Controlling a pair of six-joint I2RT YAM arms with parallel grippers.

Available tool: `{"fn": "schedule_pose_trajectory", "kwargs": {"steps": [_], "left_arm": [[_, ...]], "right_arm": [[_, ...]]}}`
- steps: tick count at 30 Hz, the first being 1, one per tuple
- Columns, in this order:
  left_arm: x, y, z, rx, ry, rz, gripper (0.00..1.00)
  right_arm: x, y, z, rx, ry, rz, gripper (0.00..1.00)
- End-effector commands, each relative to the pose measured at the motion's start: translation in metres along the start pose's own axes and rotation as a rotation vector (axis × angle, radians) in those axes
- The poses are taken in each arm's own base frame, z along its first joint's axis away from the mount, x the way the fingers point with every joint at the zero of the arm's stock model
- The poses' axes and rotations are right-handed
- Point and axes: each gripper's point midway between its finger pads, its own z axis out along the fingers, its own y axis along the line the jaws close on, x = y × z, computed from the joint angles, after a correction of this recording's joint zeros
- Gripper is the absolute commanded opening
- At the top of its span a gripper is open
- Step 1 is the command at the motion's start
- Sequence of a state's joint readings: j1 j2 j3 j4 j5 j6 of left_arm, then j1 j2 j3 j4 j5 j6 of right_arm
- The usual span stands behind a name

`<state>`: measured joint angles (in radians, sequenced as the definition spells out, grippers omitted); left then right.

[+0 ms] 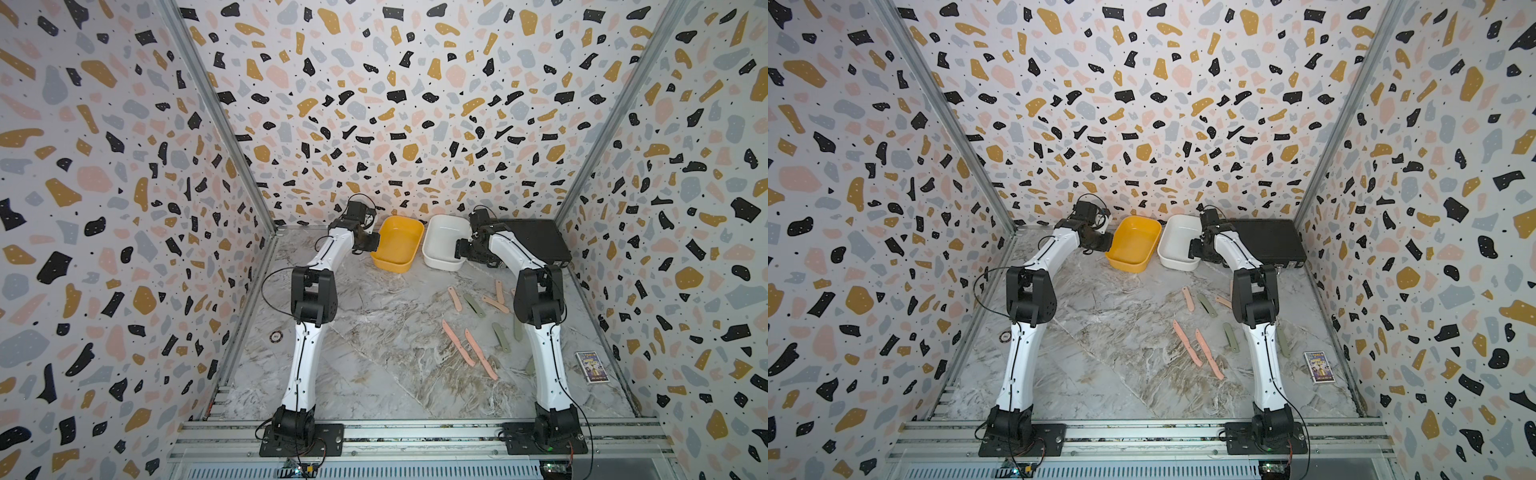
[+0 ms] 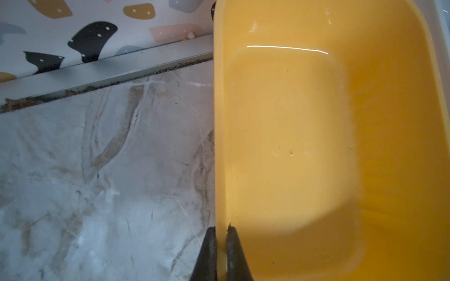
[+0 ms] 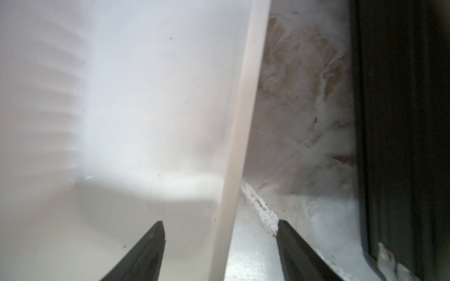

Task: Place the fruit knives into the storage box by color
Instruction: Move the storage box to the center of the board.

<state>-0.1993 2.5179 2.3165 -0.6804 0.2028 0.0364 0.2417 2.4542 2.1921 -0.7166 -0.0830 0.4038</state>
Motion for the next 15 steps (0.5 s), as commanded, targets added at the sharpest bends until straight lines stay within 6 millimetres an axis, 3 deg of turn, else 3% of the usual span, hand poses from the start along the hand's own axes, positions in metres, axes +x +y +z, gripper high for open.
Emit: {"fn": "schedule_pose_trajectory", "kwargs": {"steps": [1,8,15], "left_arm": [[-0.007,0.005,-0.028,0.007,-0.025,-0.027,0.02],[0.012,0.010,-0.044,0.028,0.005,-0.053,0.00],[0.049,0.009,-0.062,0.062,0.054,-0.077,0.00]], "right_arm": [[-0.017,0.013,-0.036,-0.029,-0.063,-0.008,0.75],[-0.021,0.018,-0.036,-0.048,-0.065,0.002,0.74],[-0.022,0.027,-0.039,-0.061,-0.069,-0.008,0.70]]}}
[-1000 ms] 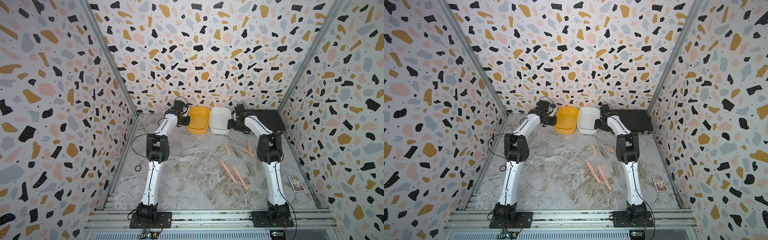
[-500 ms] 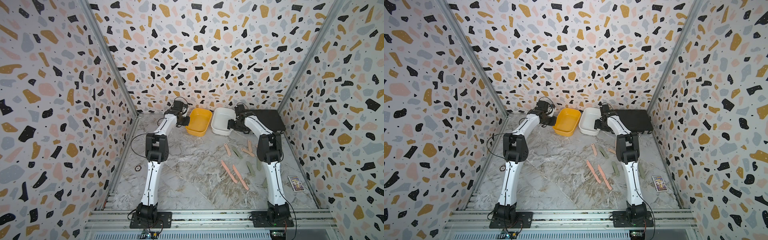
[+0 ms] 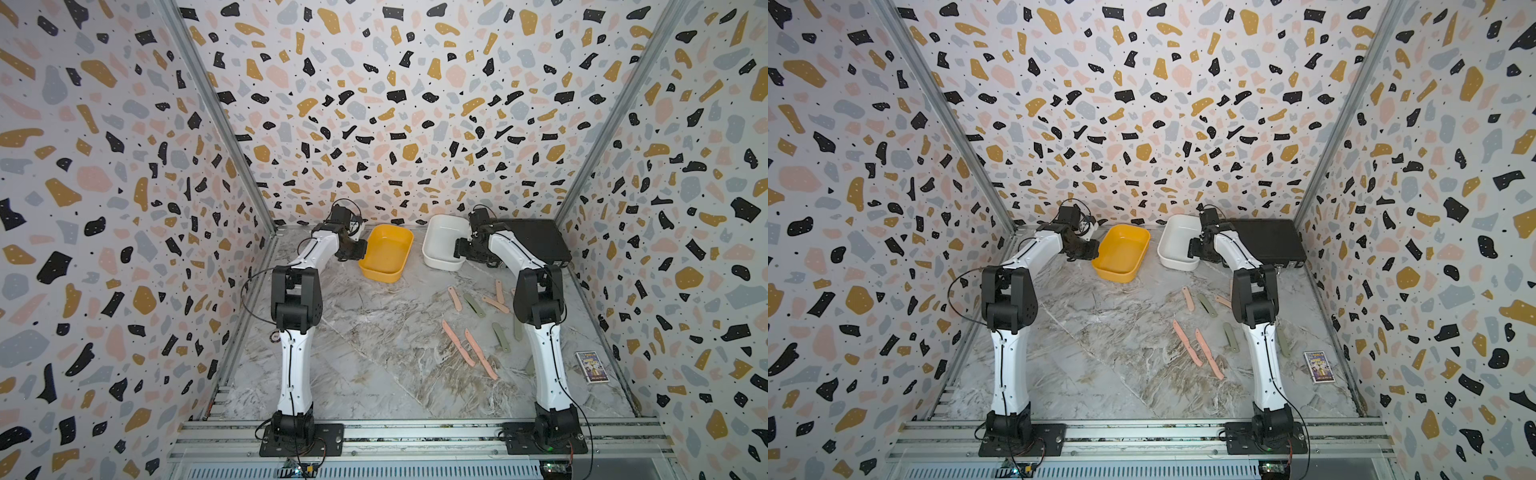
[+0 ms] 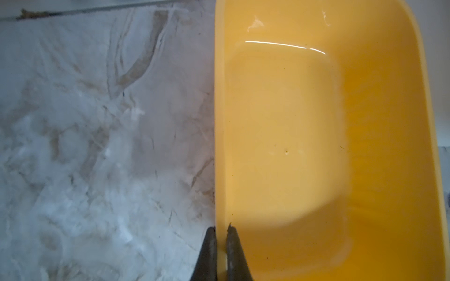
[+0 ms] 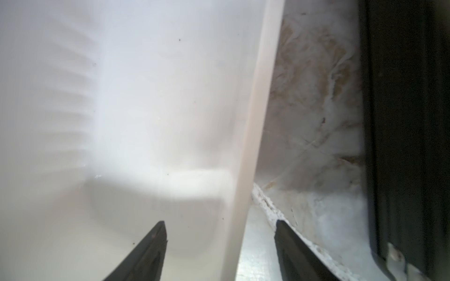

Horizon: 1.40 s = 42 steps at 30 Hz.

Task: Place the fruit knives into the storage box by color
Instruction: Move the storage box to the center of the board.

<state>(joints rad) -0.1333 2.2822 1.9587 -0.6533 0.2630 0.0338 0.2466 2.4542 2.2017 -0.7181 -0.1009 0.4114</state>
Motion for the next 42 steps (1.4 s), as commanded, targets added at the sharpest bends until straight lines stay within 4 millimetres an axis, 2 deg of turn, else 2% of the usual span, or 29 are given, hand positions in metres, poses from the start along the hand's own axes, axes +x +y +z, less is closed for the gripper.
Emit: {"fn": "schedule_pose_trajectory", "kwargs": {"steps": [1,5,11,27,32,42], "left_arm": [[0.008,-0.007,-0.021,0.032,-0.018,0.005,0.00],[0.032,-0.013,-0.036,0.050,-0.004,0.015,0.00],[0.069,-0.025,-0.056,0.086,0.033,0.020,0.00],[0.151,-0.038,-0.098,0.122,0.094,0.007,0.00],[0.169,-0.044,-0.108,0.145,0.092,0.042,0.00],[0.187,-0.058,-0.127,0.196,0.109,0.054,0.00]], "right_arm": [[-0.022,0.022,-0.037,-0.042,-0.068,-0.011,0.69],[-0.021,0.026,-0.036,-0.049,-0.062,-0.017,0.65],[-0.018,0.034,-0.036,-0.053,-0.054,-0.034,0.53],[-0.002,0.051,-0.032,-0.049,-0.019,-0.085,0.28],[0.004,0.059,-0.030,-0.053,-0.005,-0.104,0.21],[0.025,0.081,-0.030,-0.071,0.038,-0.145,0.14]]}}
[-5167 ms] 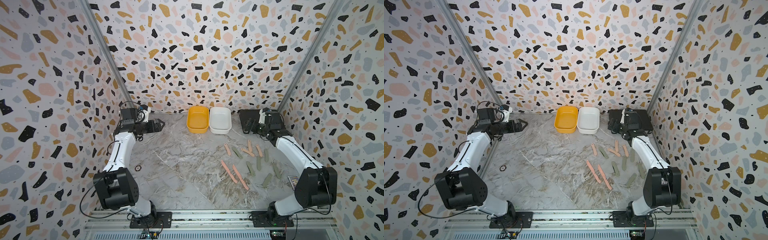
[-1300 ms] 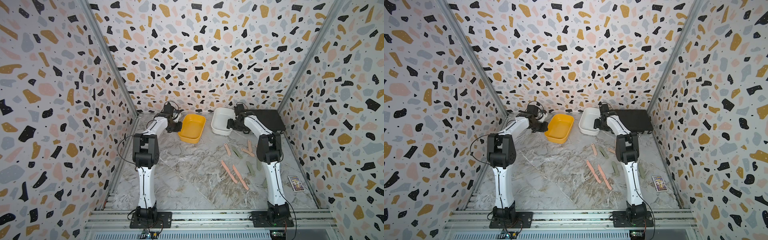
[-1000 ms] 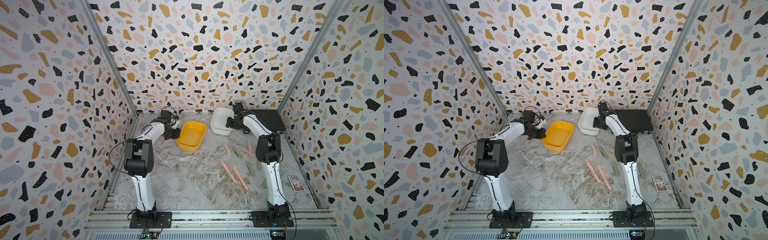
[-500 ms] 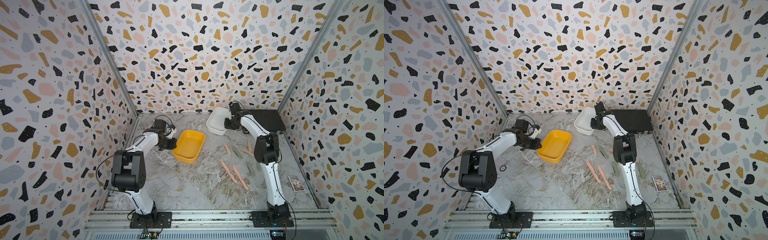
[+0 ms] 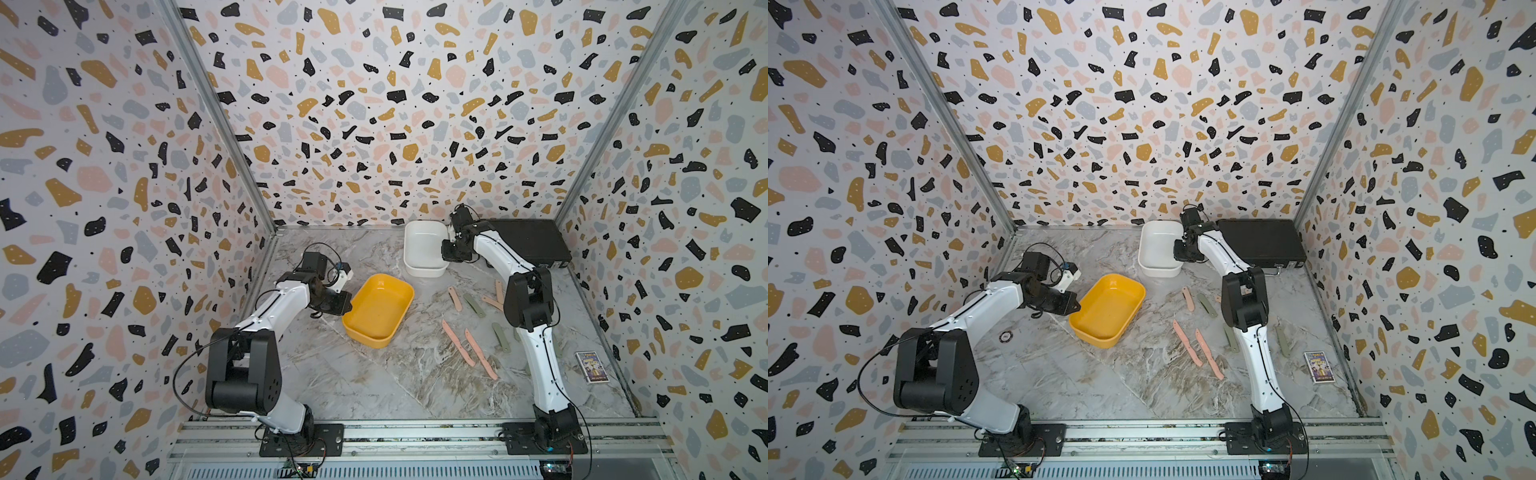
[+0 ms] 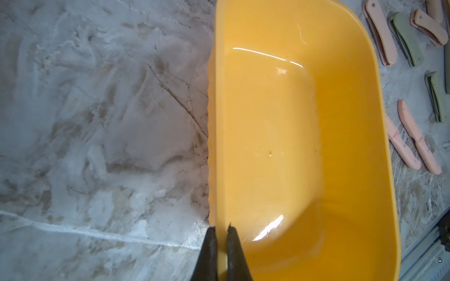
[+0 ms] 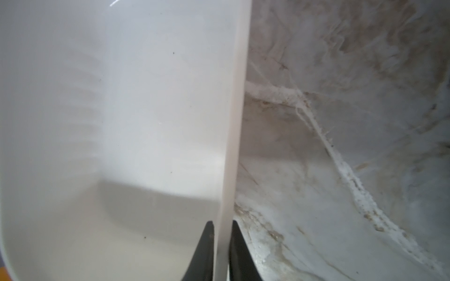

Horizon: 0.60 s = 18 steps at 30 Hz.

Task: Place the fruit knives into the storage box by color
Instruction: Move the storage box to the center of the board.

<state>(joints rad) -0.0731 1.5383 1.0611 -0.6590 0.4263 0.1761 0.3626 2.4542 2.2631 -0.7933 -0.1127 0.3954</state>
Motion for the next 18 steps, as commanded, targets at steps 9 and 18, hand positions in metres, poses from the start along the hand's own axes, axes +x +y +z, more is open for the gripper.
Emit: {"fn": "schedule_pose_trajectory", "kwargs": {"steps": [9,18], "left_arm": [[0.029,-0.014,-0.004,0.060,0.047,0.035,0.00],[0.037,-0.018,-0.004,0.074,0.064,0.042,0.06]], "right_arm": [[0.023,0.039,-0.025,-0.032,0.022,-0.071,0.14],[0.047,0.054,-0.036,-0.046,0.035,-0.102,0.15]]}}
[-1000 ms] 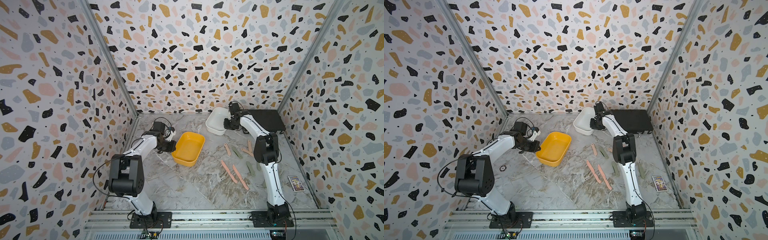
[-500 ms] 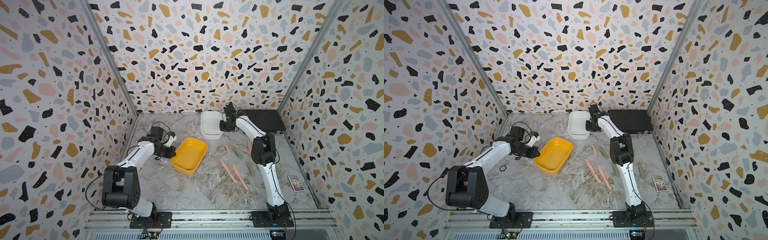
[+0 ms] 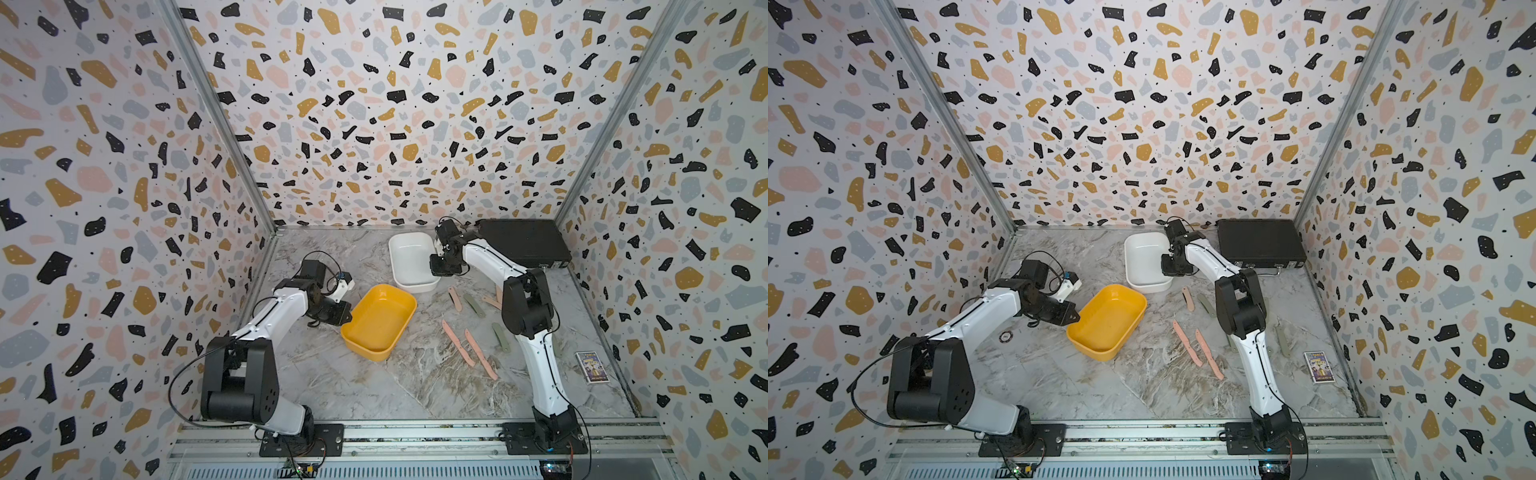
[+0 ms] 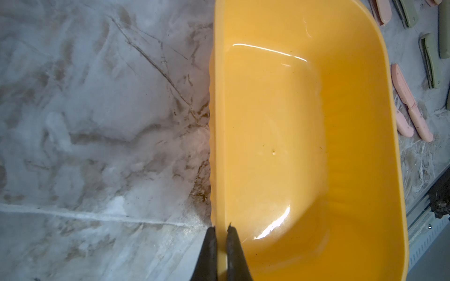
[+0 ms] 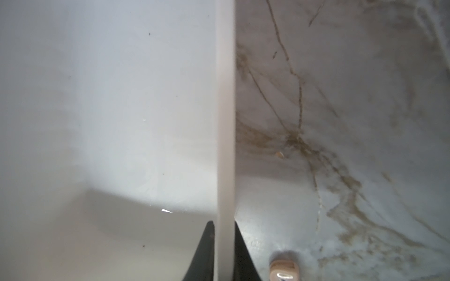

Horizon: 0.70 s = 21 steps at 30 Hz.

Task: Place the fruit knives into the storage box by color
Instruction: Move the storage box to the center of the board.

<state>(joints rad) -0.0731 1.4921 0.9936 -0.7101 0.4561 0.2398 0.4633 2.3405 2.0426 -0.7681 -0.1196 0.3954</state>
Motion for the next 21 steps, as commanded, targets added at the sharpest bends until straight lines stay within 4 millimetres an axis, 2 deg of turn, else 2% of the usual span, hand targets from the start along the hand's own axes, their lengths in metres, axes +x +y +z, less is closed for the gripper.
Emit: {"fn": "schedule_pose_trajectory", "kwargs": {"steps": [1,6,11,15,18,21], "left_arm": [[0.008,-0.007,-0.004,0.028,0.007,0.011,0.09],[0.010,-0.009,-0.004,0.038,0.011,0.019,0.20],[0.006,-0.010,-0.009,0.036,-0.005,0.028,0.33],[-0.003,-0.005,-0.022,0.007,-0.042,0.027,0.49],[-0.017,0.002,-0.042,-0.012,-0.094,0.023,0.56],[-0.031,0.000,-0.059,0.032,-0.132,0.020,0.63]], "right_arm": [[-0.010,0.015,-0.036,-0.025,-0.070,-0.026,0.15],[-0.003,0.015,-0.034,-0.023,-0.059,-0.020,0.18],[-0.003,0.016,-0.041,-0.028,-0.064,-0.031,0.37],[-0.009,0.018,-0.063,-0.029,-0.106,-0.038,0.53],[-0.011,0.023,-0.088,-0.041,-0.145,-0.044,0.60],[-0.004,0.024,-0.110,-0.041,-0.172,-0.055,0.66]]}}
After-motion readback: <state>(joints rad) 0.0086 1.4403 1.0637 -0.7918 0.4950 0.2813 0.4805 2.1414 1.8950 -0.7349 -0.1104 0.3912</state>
